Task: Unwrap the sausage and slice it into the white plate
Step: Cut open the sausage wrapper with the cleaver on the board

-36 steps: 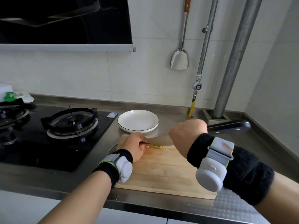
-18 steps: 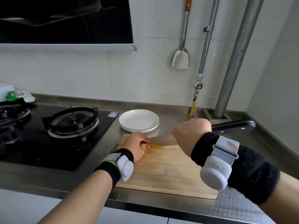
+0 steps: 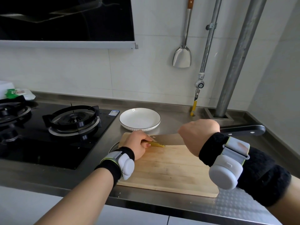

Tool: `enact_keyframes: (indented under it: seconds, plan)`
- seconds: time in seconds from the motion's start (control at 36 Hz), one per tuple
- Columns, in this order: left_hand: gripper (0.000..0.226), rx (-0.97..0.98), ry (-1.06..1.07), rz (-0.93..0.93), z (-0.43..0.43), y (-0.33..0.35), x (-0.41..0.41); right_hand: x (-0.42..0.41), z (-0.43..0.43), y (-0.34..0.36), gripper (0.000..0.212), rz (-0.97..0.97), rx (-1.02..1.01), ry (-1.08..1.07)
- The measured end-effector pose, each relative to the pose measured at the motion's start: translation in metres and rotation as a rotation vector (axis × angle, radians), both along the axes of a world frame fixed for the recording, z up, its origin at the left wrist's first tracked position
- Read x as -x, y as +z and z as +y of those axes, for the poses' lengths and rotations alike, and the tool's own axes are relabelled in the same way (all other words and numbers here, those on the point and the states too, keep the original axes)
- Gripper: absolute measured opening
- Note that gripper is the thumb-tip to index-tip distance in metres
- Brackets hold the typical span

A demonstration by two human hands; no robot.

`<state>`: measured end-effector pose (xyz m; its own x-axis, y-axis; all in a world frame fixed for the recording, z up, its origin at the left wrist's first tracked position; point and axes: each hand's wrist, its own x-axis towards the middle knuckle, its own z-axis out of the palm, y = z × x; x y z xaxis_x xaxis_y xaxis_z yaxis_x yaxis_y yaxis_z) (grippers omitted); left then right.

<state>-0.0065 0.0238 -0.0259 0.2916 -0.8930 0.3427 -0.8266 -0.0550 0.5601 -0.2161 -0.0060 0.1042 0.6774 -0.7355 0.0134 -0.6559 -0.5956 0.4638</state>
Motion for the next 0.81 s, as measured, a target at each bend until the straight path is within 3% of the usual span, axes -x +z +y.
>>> enact_keyframes:
  seconds: [0.19,0.39,0.64,0.81]
  plan:
    - [0.021,0.013,-0.003,0.033,-0.004,-0.003,0.0,0.022,-0.008,-0.004,0.026,-0.044,-0.034,-0.061]
    - [0.021,0.037,0.009,-0.029,-0.005,-0.004,0.0,0.043,-0.018,-0.013,0.012,-0.343,-0.288,-0.113]
    - [0.019,0.051,0.008,-0.123,-0.003,-0.006,0.0,0.019,-0.022,-0.035,0.005,-0.549,-0.481,-0.241]
    - [0.015,0.099,-0.069,-0.038,-0.007,-0.012,-0.003,0.006,-0.018,-0.044,0.019,-0.578,-0.571,-0.312]
